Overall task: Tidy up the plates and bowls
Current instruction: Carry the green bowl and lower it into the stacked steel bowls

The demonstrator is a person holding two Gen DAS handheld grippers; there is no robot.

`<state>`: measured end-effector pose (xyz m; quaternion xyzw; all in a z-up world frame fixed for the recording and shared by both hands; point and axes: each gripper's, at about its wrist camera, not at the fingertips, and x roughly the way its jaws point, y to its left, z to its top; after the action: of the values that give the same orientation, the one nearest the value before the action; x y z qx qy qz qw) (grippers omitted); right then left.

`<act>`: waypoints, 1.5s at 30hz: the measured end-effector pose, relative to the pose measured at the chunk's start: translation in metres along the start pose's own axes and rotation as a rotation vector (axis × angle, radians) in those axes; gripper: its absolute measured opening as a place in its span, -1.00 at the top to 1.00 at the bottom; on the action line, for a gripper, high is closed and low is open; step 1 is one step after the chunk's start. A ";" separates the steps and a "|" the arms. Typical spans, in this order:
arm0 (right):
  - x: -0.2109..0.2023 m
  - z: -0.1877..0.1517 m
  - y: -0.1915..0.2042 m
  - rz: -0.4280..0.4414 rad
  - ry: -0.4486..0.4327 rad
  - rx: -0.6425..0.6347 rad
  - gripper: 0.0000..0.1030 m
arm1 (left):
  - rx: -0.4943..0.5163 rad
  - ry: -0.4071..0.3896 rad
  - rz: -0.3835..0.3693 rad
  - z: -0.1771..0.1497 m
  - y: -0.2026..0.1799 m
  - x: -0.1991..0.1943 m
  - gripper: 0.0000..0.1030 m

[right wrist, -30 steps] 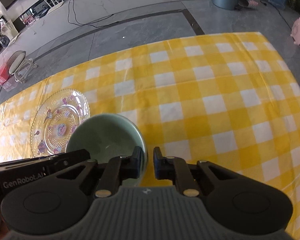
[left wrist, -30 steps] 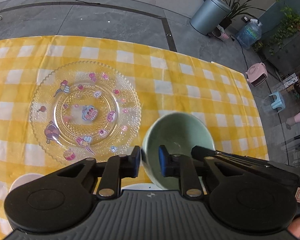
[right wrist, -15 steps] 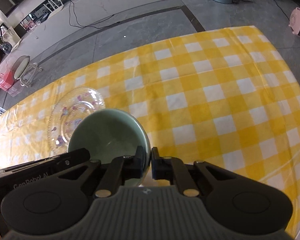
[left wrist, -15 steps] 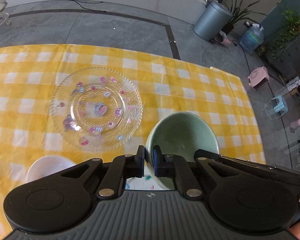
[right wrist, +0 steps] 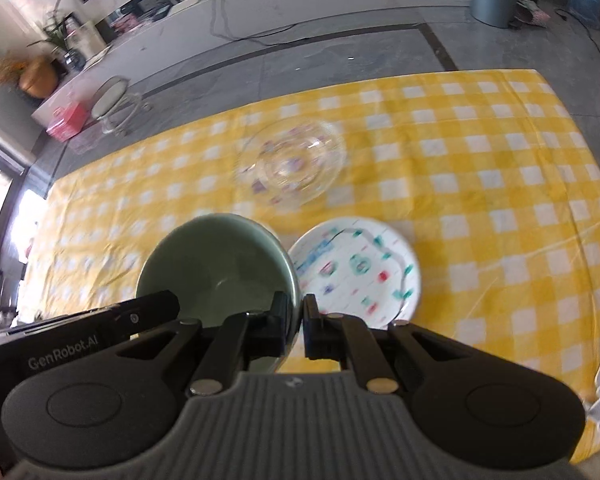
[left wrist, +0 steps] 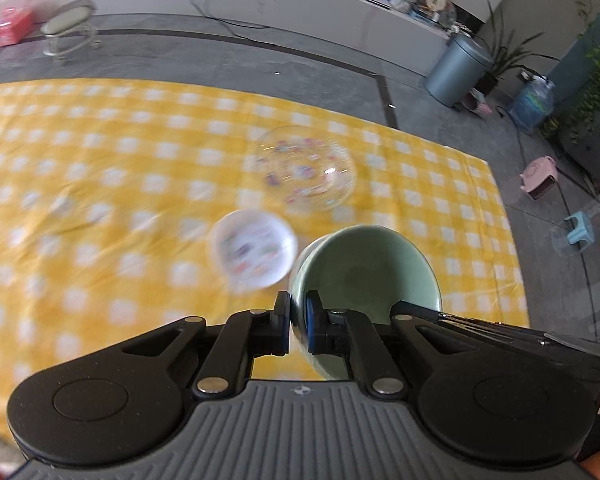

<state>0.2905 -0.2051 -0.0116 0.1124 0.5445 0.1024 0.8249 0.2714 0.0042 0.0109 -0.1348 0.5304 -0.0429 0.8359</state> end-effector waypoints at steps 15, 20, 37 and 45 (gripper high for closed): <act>0.017 -0.104 0.087 0.059 0.085 -0.144 0.89 | -0.131 0.027 0.048 -0.082 0.094 -0.019 0.86; 0.038 -0.116 0.095 0.038 0.118 -0.163 0.90 | -0.083 0.038 0.075 -0.096 0.099 -0.009 0.86; 0.069 -0.109 0.097 -0.007 0.139 -0.175 0.92 | -0.016 0.104 0.075 -0.092 0.106 0.013 0.82; 0.075 -0.108 0.101 -0.029 0.147 -0.171 0.89 | -0.009 0.120 0.081 -0.084 0.106 0.001 0.80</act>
<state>0.2148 -0.0785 -0.0884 0.0258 0.5942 0.1444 0.7909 0.1887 0.0907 -0.0520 -0.1142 0.5849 -0.0146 0.8029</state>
